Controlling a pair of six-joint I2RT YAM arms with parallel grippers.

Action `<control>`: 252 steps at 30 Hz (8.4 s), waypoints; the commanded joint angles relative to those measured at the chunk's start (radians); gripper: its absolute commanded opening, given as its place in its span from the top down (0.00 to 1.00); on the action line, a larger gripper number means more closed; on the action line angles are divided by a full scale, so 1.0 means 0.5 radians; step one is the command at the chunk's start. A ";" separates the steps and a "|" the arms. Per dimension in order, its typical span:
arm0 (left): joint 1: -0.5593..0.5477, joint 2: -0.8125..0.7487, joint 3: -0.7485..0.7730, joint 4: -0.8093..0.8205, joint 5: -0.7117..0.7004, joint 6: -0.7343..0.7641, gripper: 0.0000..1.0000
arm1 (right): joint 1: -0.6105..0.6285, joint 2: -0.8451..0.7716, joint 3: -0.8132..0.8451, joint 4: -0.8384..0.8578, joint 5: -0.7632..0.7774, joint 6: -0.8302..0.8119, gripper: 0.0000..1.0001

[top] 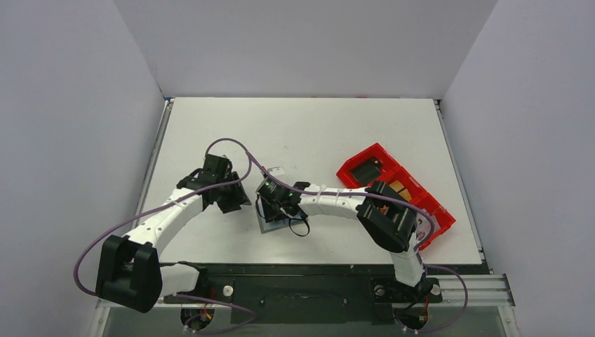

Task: Take the credit cards out of the card holder
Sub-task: Remove the credit card from the card holder.

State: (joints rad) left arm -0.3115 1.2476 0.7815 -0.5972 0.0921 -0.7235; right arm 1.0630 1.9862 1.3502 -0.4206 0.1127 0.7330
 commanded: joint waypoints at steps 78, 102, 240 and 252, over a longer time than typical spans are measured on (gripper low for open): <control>-0.462 0.380 0.224 0.215 0.186 0.005 1.00 | -0.290 -0.726 -0.411 0.157 -0.251 0.219 0.63; -0.750 0.926 0.575 0.429 0.252 -0.127 0.57 | -0.421 -1.136 -0.844 0.130 -0.029 0.301 0.62; -0.179 0.459 -0.208 0.535 0.341 -0.098 0.86 | -0.108 0.017 -0.089 0.179 -0.209 0.237 0.64; -0.247 0.417 -0.175 0.503 0.295 -0.152 0.86 | -0.149 -0.046 -0.275 0.286 -0.296 0.266 0.96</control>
State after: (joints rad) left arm -0.4118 1.4719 0.6941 -0.3573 0.2199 -0.7811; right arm 0.9878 1.9583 1.2701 -0.3256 -0.0067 0.8532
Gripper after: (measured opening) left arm 0.139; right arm 0.100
